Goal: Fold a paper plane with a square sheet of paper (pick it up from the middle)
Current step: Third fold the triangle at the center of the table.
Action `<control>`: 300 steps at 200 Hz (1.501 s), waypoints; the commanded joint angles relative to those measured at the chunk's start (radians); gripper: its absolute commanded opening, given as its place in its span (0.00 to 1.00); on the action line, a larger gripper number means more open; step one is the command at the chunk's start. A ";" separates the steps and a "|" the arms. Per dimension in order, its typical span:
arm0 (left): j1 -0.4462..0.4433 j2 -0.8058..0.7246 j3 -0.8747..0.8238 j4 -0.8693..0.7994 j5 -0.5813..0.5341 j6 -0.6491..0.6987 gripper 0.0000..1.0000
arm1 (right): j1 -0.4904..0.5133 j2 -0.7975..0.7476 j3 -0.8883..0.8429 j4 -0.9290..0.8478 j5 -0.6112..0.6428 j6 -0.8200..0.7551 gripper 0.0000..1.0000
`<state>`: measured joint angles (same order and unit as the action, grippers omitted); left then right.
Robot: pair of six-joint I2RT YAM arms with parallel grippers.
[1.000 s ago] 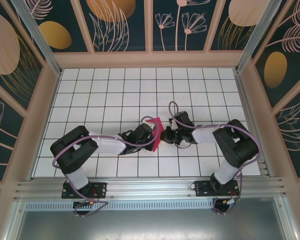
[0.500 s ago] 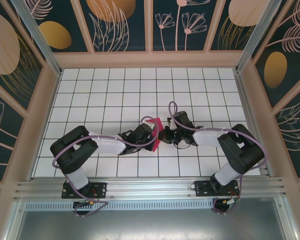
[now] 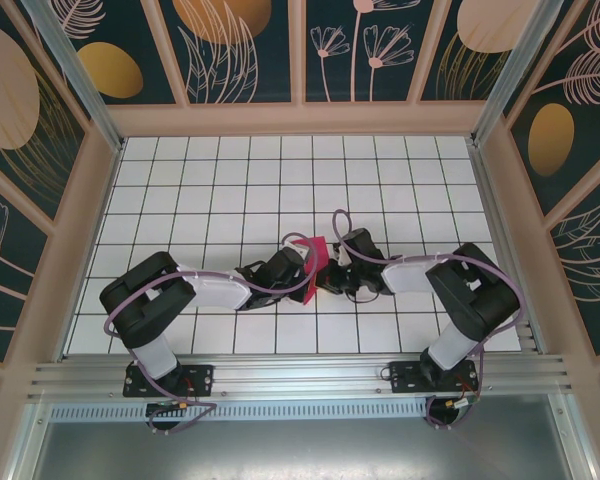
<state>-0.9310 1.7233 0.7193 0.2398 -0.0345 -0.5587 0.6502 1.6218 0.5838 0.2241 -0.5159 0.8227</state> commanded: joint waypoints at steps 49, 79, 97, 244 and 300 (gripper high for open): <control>0.006 -0.003 -0.025 -0.034 0.003 -0.012 0.00 | 0.061 -0.026 -0.046 0.082 0.013 0.088 0.04; 0.007 -0.003 -0.024 -0.036 0.001 -0.009 0.00 | 0.063 0.032 -0.066 0.123 0.022 0.098 0.04; 0.007 -0.003 -0.027 -0.036 0.000 -0.010 0.00 | 0.064 0.030 -0.074 0.129 0.027 0.103 0.04; 0.007 -0.032 -0.028 -0.021 0.018 -0.013 0.00 | 0.117 -0.049 -0.132 0.260 0.021 0.196 0.05; 0.007 -0.028 -0.029 -0.010 0.030 -0.020 0.00 | 0.120 0.040 -0.173 0.303 0.036 0.206 0.04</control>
<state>-0.9264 1.7081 0.7048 0.2394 -0.0269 -0.5629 0.7609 1.6173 0.4438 0.4824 -0.4965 1.0096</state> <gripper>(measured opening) 0.066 0.064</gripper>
